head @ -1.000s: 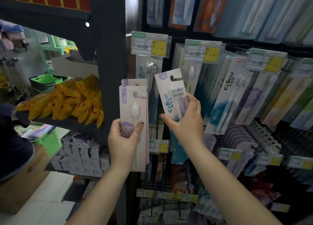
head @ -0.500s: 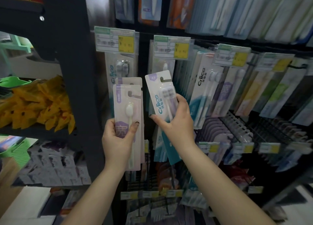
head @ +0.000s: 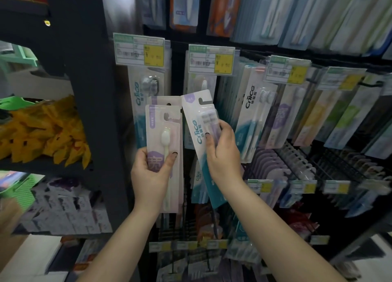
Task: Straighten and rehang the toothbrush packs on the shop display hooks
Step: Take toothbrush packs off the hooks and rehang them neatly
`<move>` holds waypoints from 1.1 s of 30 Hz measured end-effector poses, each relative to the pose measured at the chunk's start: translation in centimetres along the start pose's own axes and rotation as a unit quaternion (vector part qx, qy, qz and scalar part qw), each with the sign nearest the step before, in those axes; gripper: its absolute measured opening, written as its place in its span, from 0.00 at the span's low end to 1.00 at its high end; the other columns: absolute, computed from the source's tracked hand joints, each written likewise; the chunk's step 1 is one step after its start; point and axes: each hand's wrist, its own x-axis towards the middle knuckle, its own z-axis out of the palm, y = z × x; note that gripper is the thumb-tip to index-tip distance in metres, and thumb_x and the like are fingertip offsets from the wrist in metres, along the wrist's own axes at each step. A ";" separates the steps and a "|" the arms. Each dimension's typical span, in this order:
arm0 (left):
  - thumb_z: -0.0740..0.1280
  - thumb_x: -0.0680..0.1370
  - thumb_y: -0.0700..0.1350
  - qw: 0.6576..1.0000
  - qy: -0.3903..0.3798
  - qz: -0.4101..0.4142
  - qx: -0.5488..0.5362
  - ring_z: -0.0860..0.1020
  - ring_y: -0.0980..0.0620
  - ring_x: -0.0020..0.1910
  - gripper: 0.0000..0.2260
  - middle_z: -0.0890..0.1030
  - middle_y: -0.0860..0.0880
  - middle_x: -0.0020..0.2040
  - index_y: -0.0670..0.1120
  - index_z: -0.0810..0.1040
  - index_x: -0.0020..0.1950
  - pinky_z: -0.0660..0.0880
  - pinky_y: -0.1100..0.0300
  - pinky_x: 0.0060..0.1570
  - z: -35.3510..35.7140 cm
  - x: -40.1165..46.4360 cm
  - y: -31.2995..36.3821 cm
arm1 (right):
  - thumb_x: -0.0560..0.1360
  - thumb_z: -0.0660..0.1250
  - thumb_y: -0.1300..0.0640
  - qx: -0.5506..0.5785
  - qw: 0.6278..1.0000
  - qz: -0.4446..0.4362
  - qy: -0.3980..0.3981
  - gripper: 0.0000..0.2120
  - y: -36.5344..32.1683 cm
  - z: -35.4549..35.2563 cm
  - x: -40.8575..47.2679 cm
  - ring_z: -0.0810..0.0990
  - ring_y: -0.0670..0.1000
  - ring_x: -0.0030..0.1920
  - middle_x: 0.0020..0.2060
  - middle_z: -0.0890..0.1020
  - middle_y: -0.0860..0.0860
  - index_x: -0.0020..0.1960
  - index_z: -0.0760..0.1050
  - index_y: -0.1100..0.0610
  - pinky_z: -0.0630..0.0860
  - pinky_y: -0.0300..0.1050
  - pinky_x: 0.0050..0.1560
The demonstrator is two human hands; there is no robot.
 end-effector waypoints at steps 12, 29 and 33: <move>0.72 0.71 0.41 0.998 0.045 0.020 0.026 0.73 0.64 0.30 0.12 0.74 0.52 0.34 0.51 0.69 0.40 0.70 0.74 0.30 -2.7 1.0 0.2 | 0.79 0.58 0.60 0.154 0.987 0.013 -0.053 0.09 -2.1 3.0 -0.2 0.75 0.41 0.45 0.46 0.76 0.45 0.59 0.67 0.58 0.69 0.24 0.40; 0.72 0.70 0.47 0.996 0.083 0.011 0.042 0.73 0.61 0.32 0.12 0.75 0.53 0.36 0.55 0.69 0.41 0.71 0.70 0.33 -5.1 1.6 -1.4 | 0.78 0.61 0.60 0.226 0.971 -0.016 -0.080 0.08 -4.3 4.2 0.7 0.80 0.45 0.49 0.49 0.80 0.48 0.55 0.68 0.52 0.77 0.38 0.48; 0.72 0.70 0.46 0.995 0.092 0.015 0.044 0.74 0.64 0.33 0.12 0.75 0.54 0.38 0.54 0.69 0.41 0.72 0.71 0.34 -5.7 1.5 -1.3 | 0.78 0.61 0.61 0.228 0.970 -0.033 -0.082 0.09 -4.9 4.7 0.7 0.79 0.44 0.49 0.48 0.80 0.46 0.57 0.70 0.54 0.77 0.41 0.50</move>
